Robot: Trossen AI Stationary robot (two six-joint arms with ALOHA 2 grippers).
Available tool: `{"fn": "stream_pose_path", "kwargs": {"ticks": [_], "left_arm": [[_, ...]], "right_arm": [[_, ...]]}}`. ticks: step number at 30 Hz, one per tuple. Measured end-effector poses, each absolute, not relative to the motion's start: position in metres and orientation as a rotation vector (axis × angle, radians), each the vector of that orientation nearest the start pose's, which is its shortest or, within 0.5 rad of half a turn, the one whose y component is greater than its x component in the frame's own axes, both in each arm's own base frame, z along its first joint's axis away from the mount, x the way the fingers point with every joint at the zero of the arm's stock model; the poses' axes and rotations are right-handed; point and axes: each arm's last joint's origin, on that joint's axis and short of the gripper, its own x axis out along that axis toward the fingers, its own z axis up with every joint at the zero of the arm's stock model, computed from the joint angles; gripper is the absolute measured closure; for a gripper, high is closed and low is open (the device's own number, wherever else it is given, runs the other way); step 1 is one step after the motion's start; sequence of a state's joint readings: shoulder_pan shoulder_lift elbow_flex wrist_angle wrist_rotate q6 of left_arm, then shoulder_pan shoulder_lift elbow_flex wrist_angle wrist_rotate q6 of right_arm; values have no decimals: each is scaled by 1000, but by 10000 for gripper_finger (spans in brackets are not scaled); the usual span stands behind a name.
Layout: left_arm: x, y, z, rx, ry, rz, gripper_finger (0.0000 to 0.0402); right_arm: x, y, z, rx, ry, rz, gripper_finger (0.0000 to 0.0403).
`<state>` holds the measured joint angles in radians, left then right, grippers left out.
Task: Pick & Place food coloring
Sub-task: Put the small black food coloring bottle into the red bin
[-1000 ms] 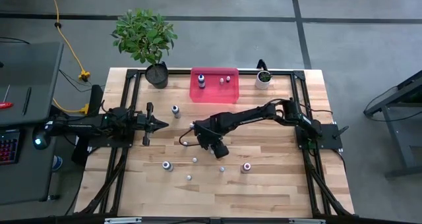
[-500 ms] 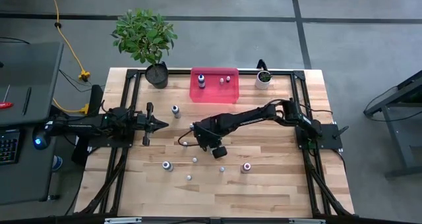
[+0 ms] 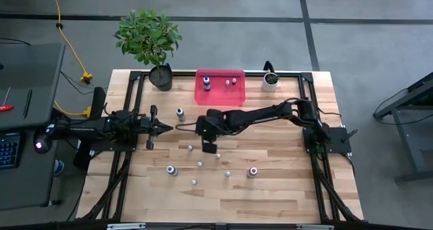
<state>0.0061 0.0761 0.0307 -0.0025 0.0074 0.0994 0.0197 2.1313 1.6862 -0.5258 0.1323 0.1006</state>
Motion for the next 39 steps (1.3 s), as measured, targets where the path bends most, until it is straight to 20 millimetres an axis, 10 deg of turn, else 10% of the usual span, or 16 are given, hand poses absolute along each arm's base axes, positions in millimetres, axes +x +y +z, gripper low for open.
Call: {"fn": "stream_pose_path", "kwargs": {"ticks": [14,39], "left_arm": [[101,0,168,99,48,-4,401],[101,0,168,99,48,-5,401]], "right_arm": [[457,-6,218,178,680,-510,347],[356,-33,156,245,93,-1132,347]]}}
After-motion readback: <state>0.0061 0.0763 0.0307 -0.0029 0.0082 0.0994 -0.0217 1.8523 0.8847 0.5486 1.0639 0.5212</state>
